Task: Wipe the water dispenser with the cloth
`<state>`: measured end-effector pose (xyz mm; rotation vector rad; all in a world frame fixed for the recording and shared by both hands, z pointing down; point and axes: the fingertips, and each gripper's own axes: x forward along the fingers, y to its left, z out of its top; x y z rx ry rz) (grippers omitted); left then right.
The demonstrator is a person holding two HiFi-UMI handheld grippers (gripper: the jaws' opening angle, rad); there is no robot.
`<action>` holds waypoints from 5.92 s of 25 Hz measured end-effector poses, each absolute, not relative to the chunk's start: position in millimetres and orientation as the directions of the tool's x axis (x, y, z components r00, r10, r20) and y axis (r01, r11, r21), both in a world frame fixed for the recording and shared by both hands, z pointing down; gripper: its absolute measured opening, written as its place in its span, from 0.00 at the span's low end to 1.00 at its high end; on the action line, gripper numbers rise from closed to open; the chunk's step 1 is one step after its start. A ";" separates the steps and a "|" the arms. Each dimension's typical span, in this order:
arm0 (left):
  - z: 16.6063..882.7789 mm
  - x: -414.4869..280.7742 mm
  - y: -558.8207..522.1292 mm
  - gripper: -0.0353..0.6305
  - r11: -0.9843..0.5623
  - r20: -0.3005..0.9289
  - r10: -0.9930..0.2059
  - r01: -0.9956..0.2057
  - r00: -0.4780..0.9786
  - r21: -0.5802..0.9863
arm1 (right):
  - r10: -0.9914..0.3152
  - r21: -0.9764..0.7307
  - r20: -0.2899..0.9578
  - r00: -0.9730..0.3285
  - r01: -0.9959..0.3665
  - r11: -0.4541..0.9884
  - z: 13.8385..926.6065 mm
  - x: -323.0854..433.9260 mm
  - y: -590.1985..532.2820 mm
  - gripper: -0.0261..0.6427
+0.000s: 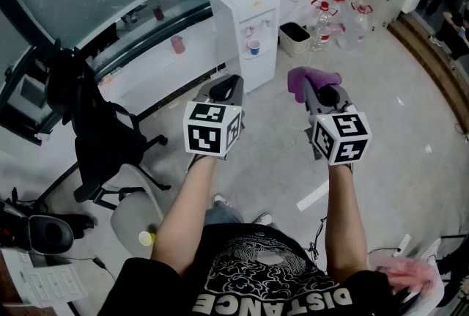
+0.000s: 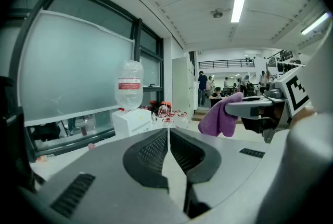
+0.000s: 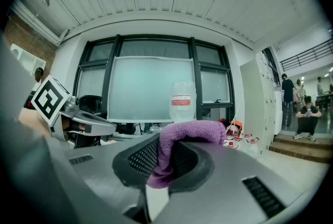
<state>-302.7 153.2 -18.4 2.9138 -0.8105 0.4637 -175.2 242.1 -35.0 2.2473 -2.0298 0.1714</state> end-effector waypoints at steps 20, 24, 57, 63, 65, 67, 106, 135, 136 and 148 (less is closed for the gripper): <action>-1.7 -214.1 56.2 0.11 -0.872 0.317 -0.464 -0.490 0.828 0.004 | -0.977 -0.012 0.195 0.083 -0.996 -0.087 -7.5 -108.5 143.0 0.11; 0.0 -190.4 10.2 0.11 -0.874 0.325 -0.457 -0.486 0.828 0.010 | -0.975 -0.011 0.208 0.081 -0.996 -0.085 -6.7 -87.2 96.1 0.11; 20.9 -133.8 -200.4 0.11 -0.742 0.338 -0.623 -0.670 0.706 0.032 | -0.949 -0.013 0.232 -0.215 -0.976 0.218 8.0 -44.3 -162.1 0.11; 28.5 -109.5 -213.0 0.11 -0.639 0.361 -0.712 -0.769 0.602 0.023 | -0.890 -0.051 0.247 -0.383 -0.923 0.382 24.8 -31.2 -191.8 0.11; 30.7 -103.0 -212.6 0.11 -0.595 0.369 -0.742 -0.803 0.560 0.023 | -0.860 -0.066 0.253 -0.443 -0.895 0.442 29.9 -28.7 -198.0 0.11; 32.5 -97.0 -210.9 0.11 -0.557 0.374 -0.766 -0.830 0.523 0.022 | -0.832 -0.081 0.252 -0.495 -0.867 0.491 34.3 -26.6 -202.8 0.11; 123.1 -59.2 -251.1 0.11 -0.478 0.404 -0.793 -0.877 0.456 0.053 | -0.747 -0.218 0.306 -0.591 -0.807 0.549 158.5 -1.2 -293.7 0.11; 139.6 24.8 -254.9 0.11 -0.432 0.424 -0.811 -0.901 0.402 0.028 | -0.815 -0.188 0.291 -0.501 -0.865 0.464 161.7 174.2 -312.6 0.11; 139.3 26.1 -255.7 0.11 -0.434 0.421 -0.813 -0.900 0.402 0.022 | -0.818 -0.185 0.287 -0.498 -0.867 0.463 162.3 175.8 -313.5 0.11; 183.8 25.5 -250.1 0.11 -0.454 0.381 -0.825 -0.891 0.417 -0.009 | -0.846 -0.124 0.224 -0.483 -0.876 0.467 194.1 177.8 -309.5 0.11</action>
